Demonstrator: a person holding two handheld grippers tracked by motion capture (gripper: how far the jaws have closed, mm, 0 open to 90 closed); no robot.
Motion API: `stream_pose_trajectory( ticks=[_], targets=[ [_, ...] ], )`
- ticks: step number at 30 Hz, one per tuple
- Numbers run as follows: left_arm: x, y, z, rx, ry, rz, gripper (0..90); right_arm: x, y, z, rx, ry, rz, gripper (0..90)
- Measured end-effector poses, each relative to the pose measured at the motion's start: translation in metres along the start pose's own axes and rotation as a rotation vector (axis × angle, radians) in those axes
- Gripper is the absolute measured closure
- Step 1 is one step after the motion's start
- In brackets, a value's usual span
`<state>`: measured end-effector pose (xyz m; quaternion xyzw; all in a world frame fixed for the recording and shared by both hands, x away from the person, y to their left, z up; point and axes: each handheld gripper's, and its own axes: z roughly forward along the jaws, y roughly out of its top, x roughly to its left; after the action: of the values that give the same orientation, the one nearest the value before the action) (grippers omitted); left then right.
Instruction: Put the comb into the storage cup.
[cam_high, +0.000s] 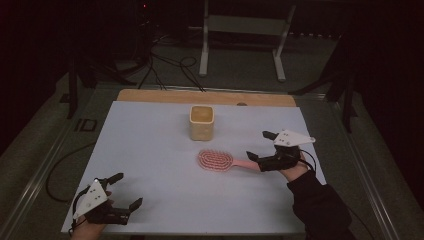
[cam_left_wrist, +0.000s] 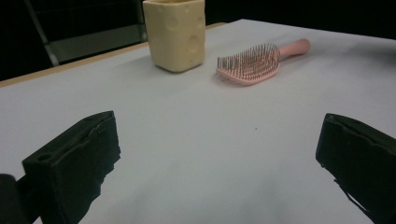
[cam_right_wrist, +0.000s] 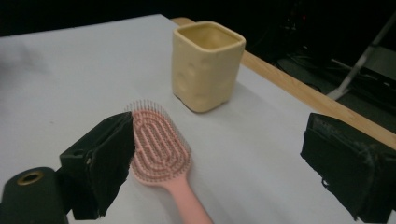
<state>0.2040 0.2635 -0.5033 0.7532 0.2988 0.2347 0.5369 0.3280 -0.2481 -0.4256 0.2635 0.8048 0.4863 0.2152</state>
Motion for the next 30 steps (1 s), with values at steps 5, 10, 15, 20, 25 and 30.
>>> stream_pose_trajectory(
  ticks=[5, 10, 15, 20, 25, 30],
  targets=[
    [0.001, 0.0, -0.001, -0.002, -0.001, -0.005, 0.0, -0.007, -0.006, 0.018, 0.069, 0.007, 0.032, 9.5],
    [0.001, 0.0, -0.001, -0.002, -0.004, -0.003, 0.0, -0.01, -0.01, 0.028, 0.085, 0.012, 0.037, 9.6],
    [0.001, 0.0, -0.001, -0.006, 0.001, -0.005, 0.0, -0.013, -0.016, 0.038, 0.125, -0.006, 0.043, 13.6],
    [0.001, 0.0, -0.001, -0.007, 0.001, -0.005, 0.0, -0.016, -0.023, 0.043, 0.165, -0.004, 0.04, 24.3],
    [0.001, 0.0, -0.001, -0.009, 0.0, -0.007, 0.0, -0.018, -0.03, 0.047, 0.201, 0.005, 0.037, 39.3],
    [0.001, 0.0, -0.001, -0.006, 0.001, -0.006, 0.0, -0.021, -0.039, 0.053, 0.237, -0.016, 0.041, 55.5]
  ],
)
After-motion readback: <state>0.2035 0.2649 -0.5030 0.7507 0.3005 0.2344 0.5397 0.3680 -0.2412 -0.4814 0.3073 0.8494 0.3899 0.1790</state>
